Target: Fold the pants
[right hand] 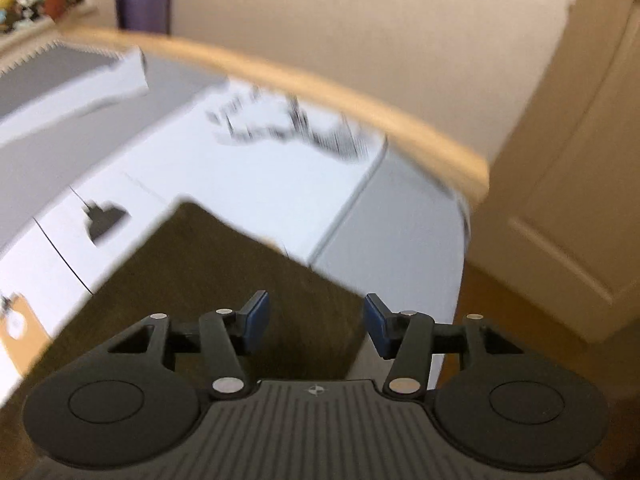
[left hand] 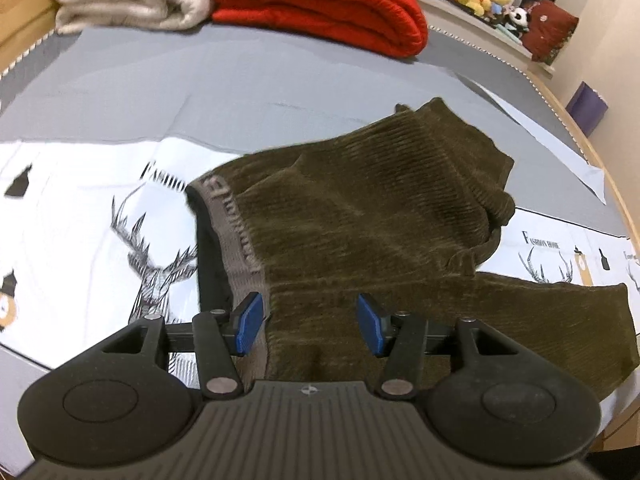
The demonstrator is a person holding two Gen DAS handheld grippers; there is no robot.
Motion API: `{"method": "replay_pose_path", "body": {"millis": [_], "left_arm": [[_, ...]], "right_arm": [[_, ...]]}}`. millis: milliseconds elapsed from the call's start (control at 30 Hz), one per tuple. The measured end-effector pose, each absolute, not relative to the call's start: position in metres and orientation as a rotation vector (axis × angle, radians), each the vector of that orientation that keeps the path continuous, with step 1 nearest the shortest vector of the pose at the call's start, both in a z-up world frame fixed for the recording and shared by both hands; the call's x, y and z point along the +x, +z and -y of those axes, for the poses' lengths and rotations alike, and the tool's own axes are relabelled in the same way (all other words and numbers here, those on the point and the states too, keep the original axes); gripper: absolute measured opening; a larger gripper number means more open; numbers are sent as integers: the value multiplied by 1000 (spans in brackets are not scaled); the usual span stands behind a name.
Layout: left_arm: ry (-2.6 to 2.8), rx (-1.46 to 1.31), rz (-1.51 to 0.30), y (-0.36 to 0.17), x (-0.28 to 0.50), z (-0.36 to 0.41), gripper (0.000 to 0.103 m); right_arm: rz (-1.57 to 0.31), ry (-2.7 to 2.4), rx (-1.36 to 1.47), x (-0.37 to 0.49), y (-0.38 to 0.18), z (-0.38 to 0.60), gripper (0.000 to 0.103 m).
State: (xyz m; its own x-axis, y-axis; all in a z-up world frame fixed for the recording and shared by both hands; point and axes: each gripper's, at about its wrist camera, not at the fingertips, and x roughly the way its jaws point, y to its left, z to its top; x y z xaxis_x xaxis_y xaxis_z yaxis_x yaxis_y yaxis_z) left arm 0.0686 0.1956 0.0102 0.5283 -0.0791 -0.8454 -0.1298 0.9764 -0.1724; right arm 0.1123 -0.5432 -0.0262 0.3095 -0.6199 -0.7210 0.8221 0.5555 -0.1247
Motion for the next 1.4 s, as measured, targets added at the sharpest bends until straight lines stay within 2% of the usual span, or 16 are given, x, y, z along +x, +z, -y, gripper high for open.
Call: {"method": "replay_pose_path", "body": {"millis": [200, 300, 367, 500, 600, 700, 800, 833, 867, 933, 967, 1200, 1267, 1400], "left_arm": [[77, -205, -1158, -28, 62, -217, 57], [105, -143, -1221, -50, 64, -218, 60], [121, -134, -1252, -64, 67, -220, 72], [104, -145, -1285, -82, 71, -218, 72], [69, -140, -1302, -89, 75, -213, 83], [46, -89, -1322, -97, 77, -200, 83], [25, 1, -1323, -103, 75, -191, 72], [15, 41, -1318, -103, 74, -189, 62], [14, 79, -1309, -101, 72, -188, 47], [14, 83, -1305, -97, 70, -192, 36], [8, 93, -1305, -95, 67, -193, 34], [28, 178, -1343, -94, 52, -199, 37], [46, 192, -1347, -90, 51, -198, 46], [90, 247, -1237, -59, 51, -181, 51]], "right_arm": [[-683, -644, 445, 99, 29, 489, 54], [-680, -460, 500, 93, 37, 452, 61], [-728, -372, 534, 99, 34, 435, 61], [-762, -302, 434, 127, 25, 404, 61], [-792, -276, 376, 141, 18, 388, 61], [-786, -250, 349, 144, 21, 373, 61], [-773, -234, 326, 149, 23, 362, 61], [-774, -233, 320, 151, 22, 357, 61], [-776, -233, 319, 152, 21, 356, 61], [-782, -232, 322, 154, 20, 354, 61], [-784, -233, 323, 154, 20, 354, 61], [-803, -242, 340, 155, 16, 353, 61], [-806, -240, 329, 155, 15, 351, 61], [-805, -234, 323, 154, 16, 351, 61]]}}
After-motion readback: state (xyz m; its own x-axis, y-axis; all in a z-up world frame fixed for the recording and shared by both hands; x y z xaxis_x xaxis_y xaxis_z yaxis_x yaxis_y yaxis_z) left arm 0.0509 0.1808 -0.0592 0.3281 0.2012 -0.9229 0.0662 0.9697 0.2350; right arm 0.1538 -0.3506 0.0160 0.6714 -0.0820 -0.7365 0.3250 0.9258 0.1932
